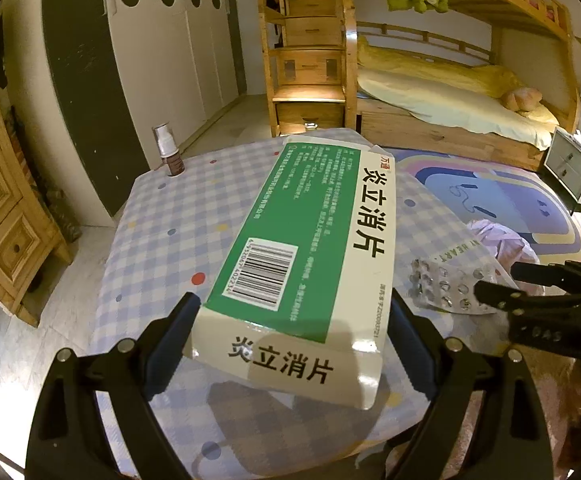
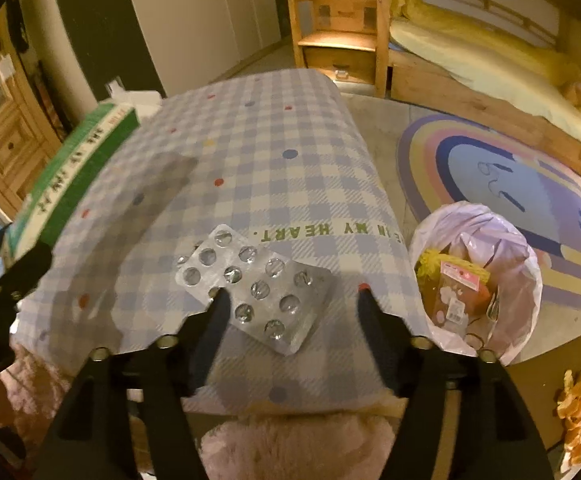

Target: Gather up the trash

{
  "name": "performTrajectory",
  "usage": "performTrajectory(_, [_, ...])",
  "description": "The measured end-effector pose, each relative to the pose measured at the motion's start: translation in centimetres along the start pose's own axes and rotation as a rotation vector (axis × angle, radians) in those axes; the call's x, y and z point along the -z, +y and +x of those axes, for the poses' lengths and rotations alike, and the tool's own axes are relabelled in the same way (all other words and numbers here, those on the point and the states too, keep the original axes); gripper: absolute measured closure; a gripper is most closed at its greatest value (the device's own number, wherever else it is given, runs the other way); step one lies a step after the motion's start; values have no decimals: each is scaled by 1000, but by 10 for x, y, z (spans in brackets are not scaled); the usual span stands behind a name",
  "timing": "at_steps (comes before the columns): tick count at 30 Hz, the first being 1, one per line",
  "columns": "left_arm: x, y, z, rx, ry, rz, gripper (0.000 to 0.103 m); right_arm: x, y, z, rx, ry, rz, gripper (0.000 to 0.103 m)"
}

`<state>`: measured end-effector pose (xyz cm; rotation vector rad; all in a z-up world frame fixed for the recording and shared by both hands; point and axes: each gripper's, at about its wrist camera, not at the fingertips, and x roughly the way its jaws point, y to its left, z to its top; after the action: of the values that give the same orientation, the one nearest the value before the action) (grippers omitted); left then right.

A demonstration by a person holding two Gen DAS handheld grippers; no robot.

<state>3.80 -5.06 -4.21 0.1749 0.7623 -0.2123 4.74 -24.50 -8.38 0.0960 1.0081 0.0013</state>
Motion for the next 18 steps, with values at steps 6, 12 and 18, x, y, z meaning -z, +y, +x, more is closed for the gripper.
performTrajectory(6, [3, 8, 2, -3, 6, -20, 15, -4, 17, 18, 28, 62, -60, 32])
performTrajectory(12, [7, 16, 3, -3, 15, -45, 15, -3, 32, 21, 45, 56, -124, 34])
performTrajectory(18, [12, 25, 4, -9, 26, -63, 15, -1, 27, 8, -24, -9, -58, 80])
